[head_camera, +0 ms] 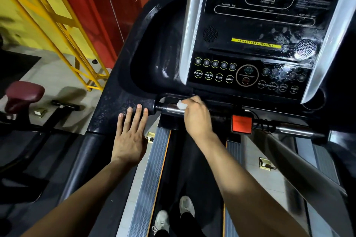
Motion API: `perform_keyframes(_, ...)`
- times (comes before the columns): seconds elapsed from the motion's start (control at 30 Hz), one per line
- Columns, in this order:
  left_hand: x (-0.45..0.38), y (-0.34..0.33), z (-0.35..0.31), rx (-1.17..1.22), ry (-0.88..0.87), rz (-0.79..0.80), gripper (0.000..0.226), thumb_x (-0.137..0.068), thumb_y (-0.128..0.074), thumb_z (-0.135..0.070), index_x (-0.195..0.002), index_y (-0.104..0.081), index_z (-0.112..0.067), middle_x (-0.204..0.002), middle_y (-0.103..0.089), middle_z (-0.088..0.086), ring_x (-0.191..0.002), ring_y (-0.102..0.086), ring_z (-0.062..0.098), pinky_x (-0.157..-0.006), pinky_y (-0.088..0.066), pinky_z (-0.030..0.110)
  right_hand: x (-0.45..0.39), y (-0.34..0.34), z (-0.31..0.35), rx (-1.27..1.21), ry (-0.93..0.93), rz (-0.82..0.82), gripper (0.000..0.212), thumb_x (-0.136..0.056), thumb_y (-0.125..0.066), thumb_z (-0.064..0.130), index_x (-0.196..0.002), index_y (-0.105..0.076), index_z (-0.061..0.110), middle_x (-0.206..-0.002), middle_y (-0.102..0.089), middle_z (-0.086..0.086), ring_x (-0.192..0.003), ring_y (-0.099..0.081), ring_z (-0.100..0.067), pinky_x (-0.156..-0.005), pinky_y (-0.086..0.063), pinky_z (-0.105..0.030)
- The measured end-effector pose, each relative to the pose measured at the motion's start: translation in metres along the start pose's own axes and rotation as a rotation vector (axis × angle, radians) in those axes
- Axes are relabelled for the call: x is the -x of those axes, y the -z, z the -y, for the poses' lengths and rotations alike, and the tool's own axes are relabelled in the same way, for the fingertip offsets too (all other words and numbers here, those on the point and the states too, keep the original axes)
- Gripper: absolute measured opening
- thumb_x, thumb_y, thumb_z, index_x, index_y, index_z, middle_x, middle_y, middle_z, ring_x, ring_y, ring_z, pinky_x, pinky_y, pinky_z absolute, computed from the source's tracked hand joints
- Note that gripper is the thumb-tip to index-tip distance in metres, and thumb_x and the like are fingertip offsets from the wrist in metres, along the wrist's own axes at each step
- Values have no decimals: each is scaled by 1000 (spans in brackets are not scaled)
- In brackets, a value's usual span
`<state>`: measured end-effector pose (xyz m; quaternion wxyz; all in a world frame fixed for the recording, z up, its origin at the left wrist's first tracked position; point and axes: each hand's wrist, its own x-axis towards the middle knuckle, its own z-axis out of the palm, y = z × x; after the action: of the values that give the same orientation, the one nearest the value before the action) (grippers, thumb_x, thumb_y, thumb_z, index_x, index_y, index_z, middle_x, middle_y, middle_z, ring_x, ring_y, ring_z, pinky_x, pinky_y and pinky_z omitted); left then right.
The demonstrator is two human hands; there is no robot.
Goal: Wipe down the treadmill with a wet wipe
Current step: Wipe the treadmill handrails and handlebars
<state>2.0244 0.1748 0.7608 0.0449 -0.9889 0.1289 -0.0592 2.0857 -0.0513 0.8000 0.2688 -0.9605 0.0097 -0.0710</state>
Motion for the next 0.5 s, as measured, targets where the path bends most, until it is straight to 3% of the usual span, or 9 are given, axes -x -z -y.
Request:
perform_keyframes(0.17,-1,3,-1,10,11,32,96,-86,-63,-26,-163,-7,-10,-171,1,12,-157,-1,36,-126,-6,56,-4,-30,52,47,204,55,32,-84,-58,2,-109,-69,19,-117,-65,-1,-108,-59,-27,-90,-46,-33)
perform_keyframes(0.3,1,4,1,20,12,37,100,-86,-65,-23,-163,-3,-11,-171,4,12,-157,3,35,-126,-2,54,12,-29,20,118,355,-5,55,-78,-68,-2,-128,-65,21,-131,-62,6,-120,-57,-20,-102,-47,-31)
perform_keyframes(0.37,2,5,1,18,12,38,97,-87,-63,-22,-163,-3,-10,-170,5,12,-157,5,36,-126,-1,55,21,-17,-11,183,313,-55,53,-81,-64,2,-129,-63,22,-128,-63,5,-115,-58,-21,-103,-47,-31)
perform_keyframes(0.5,1,5,-2,10,8,14,85,-90,-44,-23,-162,-3,-9,-170,6,14,-156,5,37,-126,-1,56,32,9,-49,296,56,-185,44,-83,-46,10,-121,-65,18,-101,-60,-2,-92,-53,-26,-93,-49,-37)
